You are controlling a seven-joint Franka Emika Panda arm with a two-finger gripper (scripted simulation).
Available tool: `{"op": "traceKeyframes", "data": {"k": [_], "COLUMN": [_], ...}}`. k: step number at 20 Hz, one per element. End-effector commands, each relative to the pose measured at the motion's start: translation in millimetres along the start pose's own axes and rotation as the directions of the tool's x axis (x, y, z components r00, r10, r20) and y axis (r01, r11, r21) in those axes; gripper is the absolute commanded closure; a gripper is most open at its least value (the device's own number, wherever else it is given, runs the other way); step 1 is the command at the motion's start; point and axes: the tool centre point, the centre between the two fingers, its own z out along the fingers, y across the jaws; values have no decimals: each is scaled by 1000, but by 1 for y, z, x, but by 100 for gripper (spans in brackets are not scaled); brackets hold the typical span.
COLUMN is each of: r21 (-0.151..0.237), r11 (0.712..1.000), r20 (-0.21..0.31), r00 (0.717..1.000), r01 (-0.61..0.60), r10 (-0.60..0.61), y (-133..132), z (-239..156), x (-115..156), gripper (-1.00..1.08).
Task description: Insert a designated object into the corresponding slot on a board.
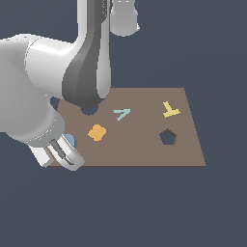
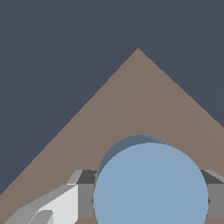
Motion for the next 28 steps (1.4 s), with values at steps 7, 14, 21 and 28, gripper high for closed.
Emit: {"op": "traceKeyframes", "data": {"k": [7, 14, 21, 28], "r21": [0, 0, 0, 0], "r11": [1000, 999, 983, 921], "r20": [0, 0, 0, 0], "r00": [1000, 999, 983, 921], "r01": [1, 53, 186, 390], "r10": [-1, -53, -186, -390], "y": [0, -3, -8, -13], "z": [0, 0, -1, -2], "x": [0, -4, -16, -35], "gripper": [108, 108, 108, 108]}}
